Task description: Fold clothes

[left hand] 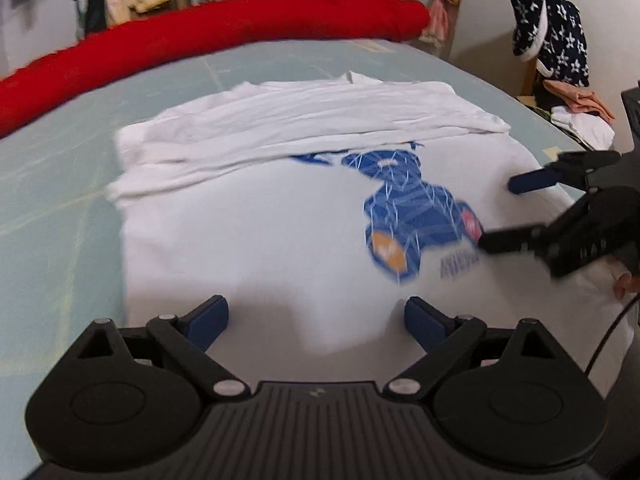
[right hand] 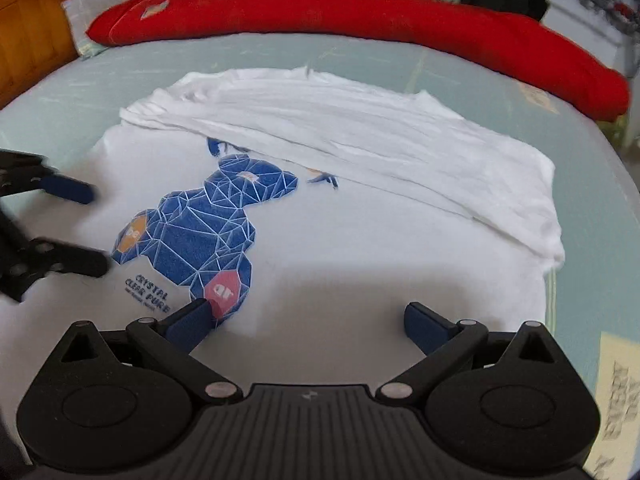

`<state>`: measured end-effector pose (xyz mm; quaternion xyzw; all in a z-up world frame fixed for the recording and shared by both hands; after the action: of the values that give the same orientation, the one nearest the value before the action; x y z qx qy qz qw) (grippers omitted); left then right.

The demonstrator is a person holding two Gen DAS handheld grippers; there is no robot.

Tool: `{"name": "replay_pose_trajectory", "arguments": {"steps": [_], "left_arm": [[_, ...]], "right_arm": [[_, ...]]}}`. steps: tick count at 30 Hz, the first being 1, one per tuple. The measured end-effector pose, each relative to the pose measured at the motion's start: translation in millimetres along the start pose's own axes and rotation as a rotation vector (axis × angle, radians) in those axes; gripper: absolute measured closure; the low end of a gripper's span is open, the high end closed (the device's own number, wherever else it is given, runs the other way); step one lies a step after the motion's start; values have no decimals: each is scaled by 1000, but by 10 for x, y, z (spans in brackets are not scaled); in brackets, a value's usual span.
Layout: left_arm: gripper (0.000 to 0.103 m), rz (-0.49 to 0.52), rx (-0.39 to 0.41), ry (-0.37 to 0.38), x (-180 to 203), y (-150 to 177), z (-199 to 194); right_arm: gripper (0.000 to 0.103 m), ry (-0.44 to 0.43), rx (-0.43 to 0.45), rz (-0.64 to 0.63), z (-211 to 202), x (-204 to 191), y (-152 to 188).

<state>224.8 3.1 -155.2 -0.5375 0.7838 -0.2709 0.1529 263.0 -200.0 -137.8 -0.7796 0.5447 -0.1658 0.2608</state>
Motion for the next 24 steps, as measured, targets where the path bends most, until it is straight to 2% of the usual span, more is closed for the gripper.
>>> {"name": "replay_pose_trajectory", "arguments": {"steps": [4, 9, 13, 16, 18, 20, 22, 24], "left_arm": [[7, -55, 21, -2, -65, 329, -271], [6, -61, 37, -14, -35, 604, -466], [6, -29, 77, 22, 140, 456, -501], [6, -5, 107, 50, 274, 342, -527], [6, -4, 95, 60, 350, 326, -436], [6, -14, 49, 36, 379, 416, -308], [5, 10, 74, -22, 400, 543, -316], [4, 4, 80, -33, 397, 661, -394]], "right_arm": [[0, 14, 23, 83, -208, 56, 215], [0, 63, 23, 59, -464, 50, 626], [0, 66, 54, 66, -541, 51, 845], [0, 87, 64, 115, -501, 62, 853], [0, 109, 67, 129, -483, 48, 845], [0, 125, 82, 130, -488, 35, 855], [0, 120, 97, 129, -514, 36, 888], [0, 109, 105, 119, -554, 40, 926]]}}
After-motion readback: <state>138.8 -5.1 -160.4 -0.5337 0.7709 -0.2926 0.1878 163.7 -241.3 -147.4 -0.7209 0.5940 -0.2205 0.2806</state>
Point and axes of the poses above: each gripper's, at about its wrist camera, not at the fingertips, and z roughly the way its jaws point, x to its right, y to its underside, the point moved 8 cm from there along z, roughly the way its jaws point, and after that the axes turned 6 degrees about -x, right-handed, at the moved point
